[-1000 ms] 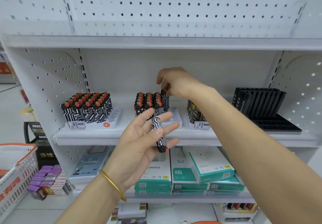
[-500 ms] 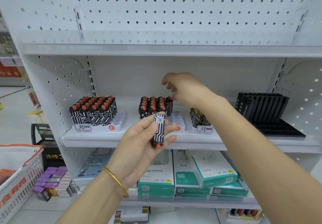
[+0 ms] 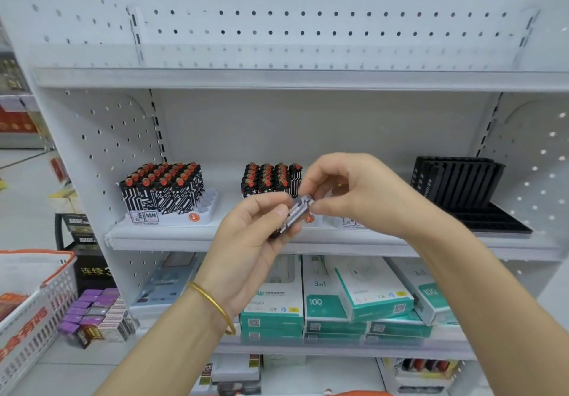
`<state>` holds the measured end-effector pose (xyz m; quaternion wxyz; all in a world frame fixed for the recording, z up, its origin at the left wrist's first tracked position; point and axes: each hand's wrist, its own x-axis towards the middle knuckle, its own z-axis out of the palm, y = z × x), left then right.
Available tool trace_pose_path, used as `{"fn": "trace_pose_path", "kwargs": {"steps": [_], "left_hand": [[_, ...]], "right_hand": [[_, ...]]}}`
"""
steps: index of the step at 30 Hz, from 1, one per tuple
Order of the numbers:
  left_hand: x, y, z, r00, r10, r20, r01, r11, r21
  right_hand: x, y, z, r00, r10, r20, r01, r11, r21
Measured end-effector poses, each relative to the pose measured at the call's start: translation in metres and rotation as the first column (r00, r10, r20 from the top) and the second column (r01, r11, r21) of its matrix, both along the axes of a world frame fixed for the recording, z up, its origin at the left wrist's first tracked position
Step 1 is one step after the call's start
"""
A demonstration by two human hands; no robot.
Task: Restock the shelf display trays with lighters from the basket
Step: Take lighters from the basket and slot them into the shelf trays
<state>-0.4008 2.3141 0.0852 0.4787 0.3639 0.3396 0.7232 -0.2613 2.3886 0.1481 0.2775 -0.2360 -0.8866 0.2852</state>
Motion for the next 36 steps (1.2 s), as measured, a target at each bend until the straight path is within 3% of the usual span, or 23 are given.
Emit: {"fn": "trace_pose_path", "kwargs": {"steps": [2,7,10,13,16,18,19,21,23,25,27,36], "left_hand": [[-0.003,0.002,-0.002,0.996,0.084,-0.041,-0.083,0.996,0.021],[-0.004,0.001,0.003,0.902,0.294,-0.318,-0.285,0.956,0.075],[0.0,-0.001,0.013,0.853,0.33,-0.404,-0.307,0.944,0.122],[-0.001,0.002,0.016,0.81,0.335,-0.481,-0.29,0.942,0.168],[0.001,0.007,0.017,0.782,0.338,-0.523,-0.275,0.941,0.197],[-0.004,0.01,0.015,0.654,0.441,-0.614,-0.329,0.897,0.294],[-0.009,0.012,0.013,0.497,0.534,-0.684,-0.364,0.844,0.394],[-0.02,0.019,0.009,0.08,0.633,-0.77,-0.34,0.743,0.576],[-0.029,0.028,0.002,-0.18,0.549,-0.817,-0.275,0.769,0.577],[-0.031,0.033,-0.003,-0.318,0.456,-0.831,-0.258,0.802,0.539],[-0.031,0.035,-0.006,-0.366,0.405,-0.838,-0.265,0.817,0.511],[-0.035,0.035,-0.006,-0.38,0.422,-0.823,-0.253,0.808,0.532]], "right_hand": [[0.006,-0.001,-0.001,1.0,-0.001,0.018,0.002,1.0,-0.03],[0.009,-0.002,-0.007,1.0,0.011,-0.019,-0.014,0.986,-0.164],[0.004,-0.002,-0.01,0.998,0.026,-0.059,-0.038,0.976,-0.214],[-0.001,-0.002,-0.006,0.991,-0.002,-0.133,-0.02,0.986,-0.164],[-0.006,0.001,0.002,0.996,0.019,-0.082,-0.029,0.992,-0.126],[-0.007,0.007,0.006,0.995,-0.05,-0.089,0.044,0.997,-0.059],[-0.007,0.013,0.008,0.988,-0.113,-0.102,0.114,0.993,0.006],[-0.009,0.024,0.013,0.963,-0.256,-0.087,0.267,0.948,0.174],[-0.016,0.033,0.013,0.939,-0.345,-0.017,0.332,0.889,0.316],[-0.027,0.042,0.01,0.926,-0.372,0.067,0.315,0.856,0.41],[-0.037,0.051,0.007,0.912,-0.39,0.124,0.3,0.843,0.446],[-0.06,0.068,0.007,0.874,-0.391,0.29,0.221,0.849,0.479]]}}
